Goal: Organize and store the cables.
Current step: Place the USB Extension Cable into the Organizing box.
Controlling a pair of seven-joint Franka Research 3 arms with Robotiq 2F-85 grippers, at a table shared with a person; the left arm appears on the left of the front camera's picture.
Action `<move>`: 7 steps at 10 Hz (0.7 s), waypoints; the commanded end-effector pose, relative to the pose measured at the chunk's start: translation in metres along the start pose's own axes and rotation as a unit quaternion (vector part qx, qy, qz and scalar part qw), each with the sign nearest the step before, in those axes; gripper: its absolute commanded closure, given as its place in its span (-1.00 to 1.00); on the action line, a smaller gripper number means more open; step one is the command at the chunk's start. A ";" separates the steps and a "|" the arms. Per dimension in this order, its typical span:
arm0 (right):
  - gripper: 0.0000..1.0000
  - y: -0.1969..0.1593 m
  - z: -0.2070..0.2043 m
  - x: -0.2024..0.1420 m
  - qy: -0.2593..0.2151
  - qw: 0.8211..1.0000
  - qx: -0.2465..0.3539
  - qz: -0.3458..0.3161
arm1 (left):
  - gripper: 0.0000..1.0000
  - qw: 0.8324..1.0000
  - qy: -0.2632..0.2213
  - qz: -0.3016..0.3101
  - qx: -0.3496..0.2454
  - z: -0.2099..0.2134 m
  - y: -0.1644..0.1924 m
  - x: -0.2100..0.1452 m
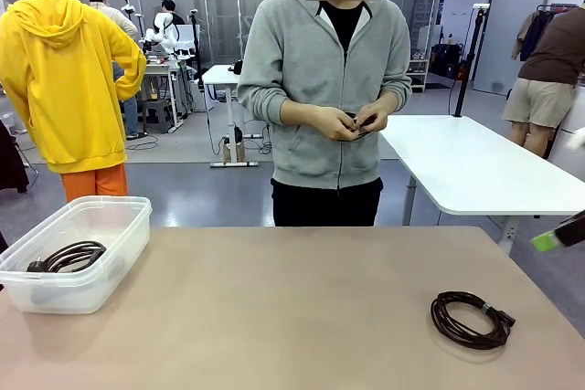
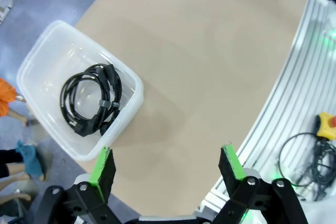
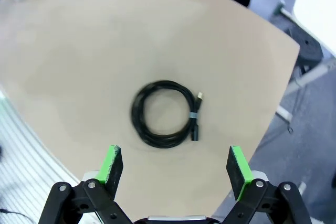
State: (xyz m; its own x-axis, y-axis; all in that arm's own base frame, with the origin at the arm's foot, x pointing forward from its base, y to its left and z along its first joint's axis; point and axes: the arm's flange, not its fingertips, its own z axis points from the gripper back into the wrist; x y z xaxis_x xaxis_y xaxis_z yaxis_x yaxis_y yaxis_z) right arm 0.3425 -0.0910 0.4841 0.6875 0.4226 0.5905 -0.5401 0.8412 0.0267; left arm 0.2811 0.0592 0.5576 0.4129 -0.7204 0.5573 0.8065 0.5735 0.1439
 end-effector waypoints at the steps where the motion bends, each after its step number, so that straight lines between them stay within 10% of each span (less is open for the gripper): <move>1: -1.00 -0.011 -0.050 -0.003 0.074 0.995 -0.051 -0.037 | -1.00 1.000 0.004 0.006 0.003 -0.001 0.000 0.001; 7: -1.00 -0.008 -0.144 -0.027 0.155 0.983 -0.090 -0.043 | -1.00 1.000 0.004 0.006 0.003 -0.001 0.000 0.001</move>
State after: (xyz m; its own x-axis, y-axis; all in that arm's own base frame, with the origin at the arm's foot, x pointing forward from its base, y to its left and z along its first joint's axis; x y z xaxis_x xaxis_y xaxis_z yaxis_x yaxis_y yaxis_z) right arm 0.4052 -0.0695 0.3587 0.8493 0.4275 0.3098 -0.4319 0.9000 -0.0582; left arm 0.2812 0.0593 0.5574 0.4134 -0.7201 0.5574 0.8064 0.5737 0.1431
